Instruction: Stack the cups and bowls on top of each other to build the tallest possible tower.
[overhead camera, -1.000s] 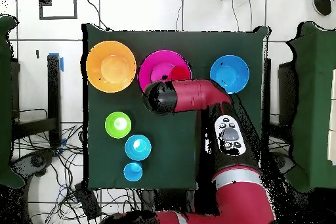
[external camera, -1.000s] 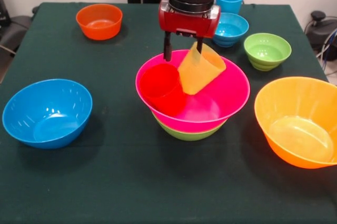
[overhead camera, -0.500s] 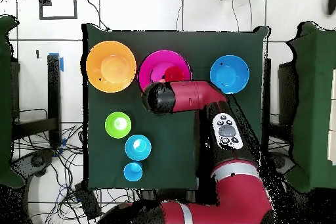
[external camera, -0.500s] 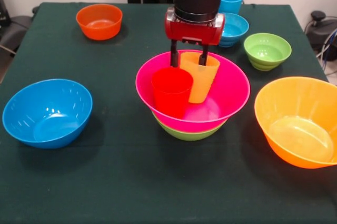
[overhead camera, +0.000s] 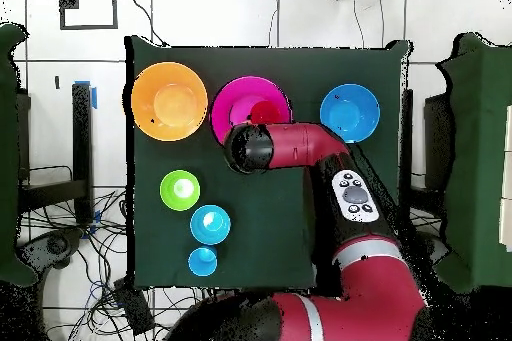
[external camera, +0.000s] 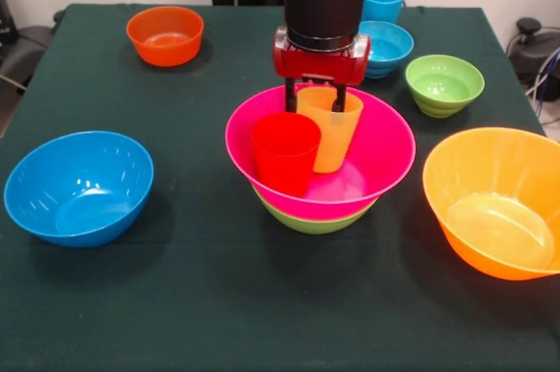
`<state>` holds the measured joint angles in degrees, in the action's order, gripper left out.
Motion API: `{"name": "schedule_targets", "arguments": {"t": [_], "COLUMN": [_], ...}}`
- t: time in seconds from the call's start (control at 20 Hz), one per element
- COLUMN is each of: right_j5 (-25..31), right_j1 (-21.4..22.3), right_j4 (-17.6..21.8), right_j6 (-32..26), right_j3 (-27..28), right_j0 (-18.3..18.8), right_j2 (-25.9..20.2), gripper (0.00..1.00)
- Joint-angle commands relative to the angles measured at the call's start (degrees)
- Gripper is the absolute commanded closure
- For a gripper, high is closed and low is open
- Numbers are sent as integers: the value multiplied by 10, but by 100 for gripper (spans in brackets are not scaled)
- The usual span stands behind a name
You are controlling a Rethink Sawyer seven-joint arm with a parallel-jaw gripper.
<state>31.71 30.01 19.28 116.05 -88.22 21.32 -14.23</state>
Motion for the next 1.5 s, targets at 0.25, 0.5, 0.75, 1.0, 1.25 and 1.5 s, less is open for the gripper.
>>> {"name": "schedule_targets", "arguments": {"t": [0.25, 0.5, 0.75, 1.0, 1.25, 1.5], "right_j5": [27, 66, 87, 89, 93, 101], "right_j1": [-14, -6, 11, 34, 64, 80], "right_j4": [-4, -7, -13, -10, -3, -10], "right_j6": [-46, -62, -70, -68, -54, -61], "right_j3": [50, 71, 62, 33, 3, -17], "right_j0": [13, 20, 31, 40, 38, 46], "right_j2": [-62, -68, -78, -81, -68, -77], "gripper": [0, 0, 0, 0, 0, 0]}}
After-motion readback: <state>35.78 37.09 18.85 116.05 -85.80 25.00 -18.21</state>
